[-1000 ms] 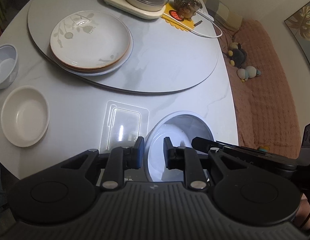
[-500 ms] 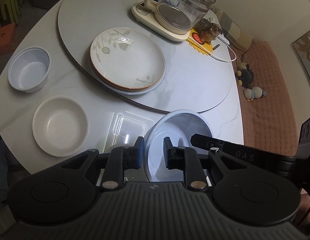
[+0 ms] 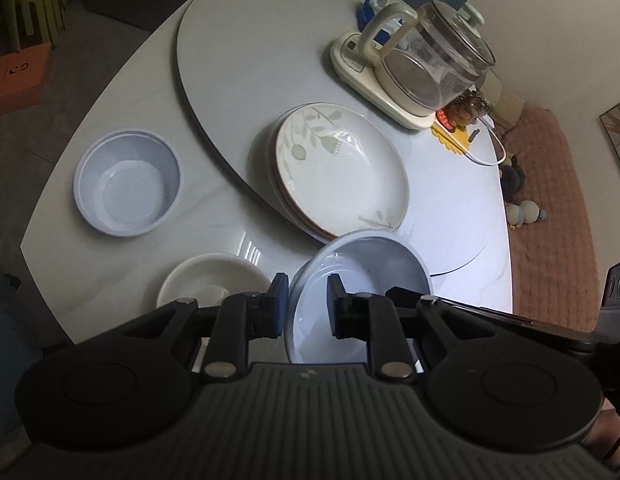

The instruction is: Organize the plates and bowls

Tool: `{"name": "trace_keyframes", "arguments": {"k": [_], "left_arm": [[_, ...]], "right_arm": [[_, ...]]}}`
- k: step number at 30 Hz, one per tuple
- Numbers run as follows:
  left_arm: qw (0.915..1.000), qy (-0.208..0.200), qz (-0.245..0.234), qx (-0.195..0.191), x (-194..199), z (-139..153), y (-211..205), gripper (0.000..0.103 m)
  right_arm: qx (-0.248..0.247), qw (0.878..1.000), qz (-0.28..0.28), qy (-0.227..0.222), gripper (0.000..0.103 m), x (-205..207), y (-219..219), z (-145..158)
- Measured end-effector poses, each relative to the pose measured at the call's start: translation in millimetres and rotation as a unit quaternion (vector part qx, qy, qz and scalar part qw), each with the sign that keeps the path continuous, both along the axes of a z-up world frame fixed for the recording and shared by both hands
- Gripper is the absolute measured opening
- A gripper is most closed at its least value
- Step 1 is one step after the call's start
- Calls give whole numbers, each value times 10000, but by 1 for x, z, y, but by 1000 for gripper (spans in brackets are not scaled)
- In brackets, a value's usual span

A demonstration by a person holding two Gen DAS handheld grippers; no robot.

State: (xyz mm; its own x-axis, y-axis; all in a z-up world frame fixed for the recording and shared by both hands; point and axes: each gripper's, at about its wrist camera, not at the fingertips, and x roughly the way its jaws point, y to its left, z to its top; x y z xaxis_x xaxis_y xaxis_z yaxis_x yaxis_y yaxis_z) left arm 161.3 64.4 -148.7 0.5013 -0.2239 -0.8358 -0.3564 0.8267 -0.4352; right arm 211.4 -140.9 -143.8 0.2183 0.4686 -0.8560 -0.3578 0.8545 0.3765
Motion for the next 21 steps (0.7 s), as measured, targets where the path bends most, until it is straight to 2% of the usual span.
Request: {"name": "trace_keyframes", "arguments": {"k": [8, 12, 21], "left_arm": [[9993, 366, 30, 52, -2, -35, 37, 22], [9986, 505, -100, 104, -3, -51, 46, 23], [9976, 655, -174, -115, -1, -82, 62, 23]], "right_arm": [[-128, 9995, 61, 278, 25, -1, 38, -30], [-243, 9988, 35, 427, 25, -5, 51, -48], [-344, 9979, -131, 538, 26, -7, 60, -70]]}}
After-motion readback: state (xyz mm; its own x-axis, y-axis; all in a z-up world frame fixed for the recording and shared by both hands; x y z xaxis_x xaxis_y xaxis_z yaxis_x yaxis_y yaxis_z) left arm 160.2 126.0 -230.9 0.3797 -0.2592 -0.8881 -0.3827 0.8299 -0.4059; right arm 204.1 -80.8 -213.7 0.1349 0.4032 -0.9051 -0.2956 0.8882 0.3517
